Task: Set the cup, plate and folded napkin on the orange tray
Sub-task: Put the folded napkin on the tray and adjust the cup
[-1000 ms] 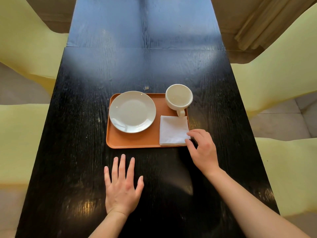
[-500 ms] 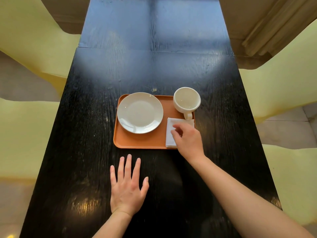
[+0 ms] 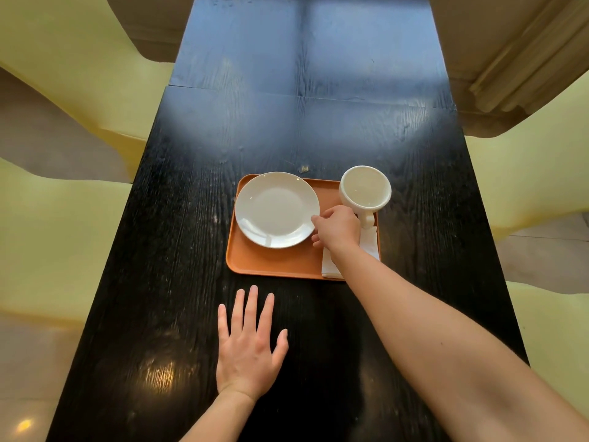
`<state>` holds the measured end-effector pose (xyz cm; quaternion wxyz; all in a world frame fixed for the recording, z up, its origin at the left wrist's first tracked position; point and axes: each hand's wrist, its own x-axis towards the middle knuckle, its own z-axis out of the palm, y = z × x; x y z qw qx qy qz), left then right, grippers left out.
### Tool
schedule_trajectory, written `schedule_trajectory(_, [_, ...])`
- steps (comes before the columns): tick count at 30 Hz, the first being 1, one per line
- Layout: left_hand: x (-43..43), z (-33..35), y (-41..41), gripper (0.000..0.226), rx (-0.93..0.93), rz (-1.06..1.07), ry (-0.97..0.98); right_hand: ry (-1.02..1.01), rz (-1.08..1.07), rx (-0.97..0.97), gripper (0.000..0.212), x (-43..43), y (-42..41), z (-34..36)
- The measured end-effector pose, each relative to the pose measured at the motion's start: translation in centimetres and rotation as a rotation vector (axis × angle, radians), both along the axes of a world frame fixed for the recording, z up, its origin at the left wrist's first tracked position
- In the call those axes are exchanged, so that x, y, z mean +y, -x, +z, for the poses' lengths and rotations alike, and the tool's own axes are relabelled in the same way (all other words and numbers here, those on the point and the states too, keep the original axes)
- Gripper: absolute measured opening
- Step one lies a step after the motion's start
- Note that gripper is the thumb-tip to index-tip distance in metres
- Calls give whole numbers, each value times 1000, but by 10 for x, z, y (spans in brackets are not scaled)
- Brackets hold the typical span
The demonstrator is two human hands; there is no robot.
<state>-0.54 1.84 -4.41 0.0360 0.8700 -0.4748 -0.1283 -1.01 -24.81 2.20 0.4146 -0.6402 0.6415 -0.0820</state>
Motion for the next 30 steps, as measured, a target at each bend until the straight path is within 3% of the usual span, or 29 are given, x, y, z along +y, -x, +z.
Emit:
schedule_trajectory(2, [0,2,0,70,0,0,-5,-5,0,16,12,-2,-2,-1])
schedule_trajectory(6, [-1,5,0,69,3,2,-6,39,79,96,32,-4,-3,-3])
schedule_trajectory(10, [-1,7,0,69,-1,1,-11,37,70,124,28,-3,-6,-4])
schedule_trajectory(17, [-1,7,0,69,0,-3,3,-19,-65,50,19,11,-13,-9])
schedule_trajectory(22, [-1,8,0,68,-1,0,-3,-72,-182,-27,27,19,-13,-10])
schedule_trajectory(30, [-1,8,0,68,15,5,1,-124,-288,-93,20,29,-14,-17])
